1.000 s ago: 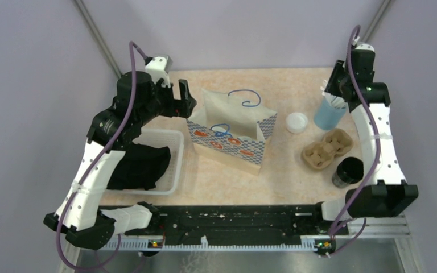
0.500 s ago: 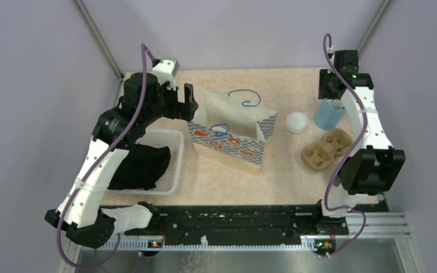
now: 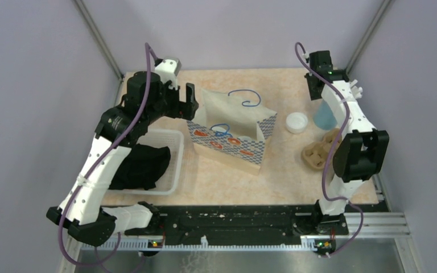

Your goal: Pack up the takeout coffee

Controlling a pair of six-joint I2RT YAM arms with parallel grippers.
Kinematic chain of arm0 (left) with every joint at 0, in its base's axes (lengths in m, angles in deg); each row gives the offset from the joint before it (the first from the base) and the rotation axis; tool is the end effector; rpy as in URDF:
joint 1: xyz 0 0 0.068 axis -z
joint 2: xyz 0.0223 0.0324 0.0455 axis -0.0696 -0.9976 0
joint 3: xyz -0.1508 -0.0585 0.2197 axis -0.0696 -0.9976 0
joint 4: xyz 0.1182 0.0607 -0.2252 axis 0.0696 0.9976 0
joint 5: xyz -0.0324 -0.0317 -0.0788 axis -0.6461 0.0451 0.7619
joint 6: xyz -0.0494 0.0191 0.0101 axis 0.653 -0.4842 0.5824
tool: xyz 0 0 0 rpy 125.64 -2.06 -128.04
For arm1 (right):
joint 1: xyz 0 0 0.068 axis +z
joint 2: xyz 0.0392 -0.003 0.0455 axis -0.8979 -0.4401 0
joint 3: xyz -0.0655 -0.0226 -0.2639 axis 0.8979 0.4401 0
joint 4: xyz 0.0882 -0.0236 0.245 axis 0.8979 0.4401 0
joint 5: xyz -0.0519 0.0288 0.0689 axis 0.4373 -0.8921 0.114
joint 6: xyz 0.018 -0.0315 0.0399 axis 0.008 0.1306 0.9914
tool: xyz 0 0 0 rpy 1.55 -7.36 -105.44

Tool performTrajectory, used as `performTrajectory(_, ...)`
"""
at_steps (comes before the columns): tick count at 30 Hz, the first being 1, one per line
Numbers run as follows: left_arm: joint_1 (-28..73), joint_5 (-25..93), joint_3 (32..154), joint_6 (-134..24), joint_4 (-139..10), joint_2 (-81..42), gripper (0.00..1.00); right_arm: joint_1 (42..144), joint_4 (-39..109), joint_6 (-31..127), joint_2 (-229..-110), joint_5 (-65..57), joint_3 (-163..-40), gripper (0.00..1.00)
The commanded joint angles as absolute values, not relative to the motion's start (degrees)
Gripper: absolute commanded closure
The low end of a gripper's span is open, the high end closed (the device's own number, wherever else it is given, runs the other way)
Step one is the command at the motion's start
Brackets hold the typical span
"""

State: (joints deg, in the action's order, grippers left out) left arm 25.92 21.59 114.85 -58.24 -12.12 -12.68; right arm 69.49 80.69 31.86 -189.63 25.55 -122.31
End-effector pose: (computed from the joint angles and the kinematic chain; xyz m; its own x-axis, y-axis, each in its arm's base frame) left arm 0.1925 -0.1077 0.4718 -0.4337 0.0731 -0.8981 0.3755 0.9207 -0.1064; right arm 0.3878 0.0247 0.3276 -0.7909 -0.2296 -0.5673 0.0113 0.9213 -0.3887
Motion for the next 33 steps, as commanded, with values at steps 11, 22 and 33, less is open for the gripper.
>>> performTrajectory(11, 26.15, 20.34, 115.16, -59.53, -14.54, -13.27, 0.02, 69.40, 81.89, 33.28, -182.31, 21.35, -126.34, 0.60)
performTrajectory(22, 26.24, 20.06, 114.02, -59.93, -15.64, -13.24, 0.02, 69.29, 80.11, 30.17, -182.36, 27.33, -121.34, 0.64)
performTrajectory(33, 26.33, 17.59, 114.15, -60.80, -15.47, -12.67, 0.02, 69.17, 78.73, 29.29, -188.76, 30.31, -123.41, 0.71)
